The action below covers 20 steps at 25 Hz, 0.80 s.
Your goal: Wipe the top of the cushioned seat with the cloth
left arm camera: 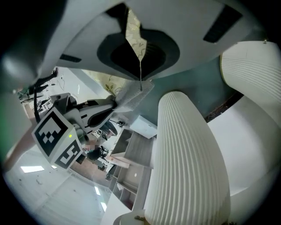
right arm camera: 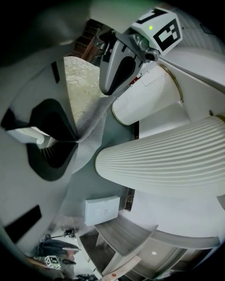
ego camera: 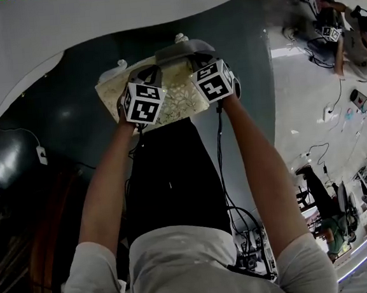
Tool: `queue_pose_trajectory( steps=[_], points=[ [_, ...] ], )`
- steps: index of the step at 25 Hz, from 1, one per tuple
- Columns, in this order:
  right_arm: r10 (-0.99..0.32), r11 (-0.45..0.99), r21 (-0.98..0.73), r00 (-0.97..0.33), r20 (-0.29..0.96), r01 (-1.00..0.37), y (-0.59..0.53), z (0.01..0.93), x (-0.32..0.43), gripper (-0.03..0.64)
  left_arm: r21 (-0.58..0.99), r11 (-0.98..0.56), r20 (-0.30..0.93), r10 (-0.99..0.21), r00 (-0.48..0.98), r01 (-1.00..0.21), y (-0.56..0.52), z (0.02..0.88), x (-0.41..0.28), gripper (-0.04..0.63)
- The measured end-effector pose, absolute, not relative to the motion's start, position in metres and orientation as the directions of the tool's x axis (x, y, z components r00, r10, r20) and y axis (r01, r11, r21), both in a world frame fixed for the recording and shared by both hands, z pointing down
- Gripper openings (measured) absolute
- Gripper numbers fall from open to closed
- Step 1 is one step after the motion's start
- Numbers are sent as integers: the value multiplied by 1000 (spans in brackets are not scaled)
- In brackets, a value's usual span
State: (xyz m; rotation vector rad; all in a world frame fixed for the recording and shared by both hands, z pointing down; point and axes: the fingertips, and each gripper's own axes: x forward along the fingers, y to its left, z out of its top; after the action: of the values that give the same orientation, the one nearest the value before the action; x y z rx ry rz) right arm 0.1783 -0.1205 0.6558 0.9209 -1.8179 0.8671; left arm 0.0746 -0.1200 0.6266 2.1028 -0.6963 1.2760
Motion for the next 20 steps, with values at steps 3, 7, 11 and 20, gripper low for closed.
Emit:
queue_pose_trajectory(
  steps=[3,7,11,20],
  points=[
    [-275,474,-166,-324,905,-865,-122,643,173,17,212,-657,900,-157,406,-723,-122,622,59,21],
    [-308,485,-145,-323,895,-862,-117,624,159,17,223,-607,897,-178,405,-762,-117,613,37,21],
    [-329,496,-134,-328,885,-858,-106,601,142,17,225,-581,890,-204,407,-782,-105,597,18,21],
    [-396,505,-127,-360,844,-854,-85,528,94,17,211,-539,851,-309,425,-815,-87,517,-23,21]
  ],
)
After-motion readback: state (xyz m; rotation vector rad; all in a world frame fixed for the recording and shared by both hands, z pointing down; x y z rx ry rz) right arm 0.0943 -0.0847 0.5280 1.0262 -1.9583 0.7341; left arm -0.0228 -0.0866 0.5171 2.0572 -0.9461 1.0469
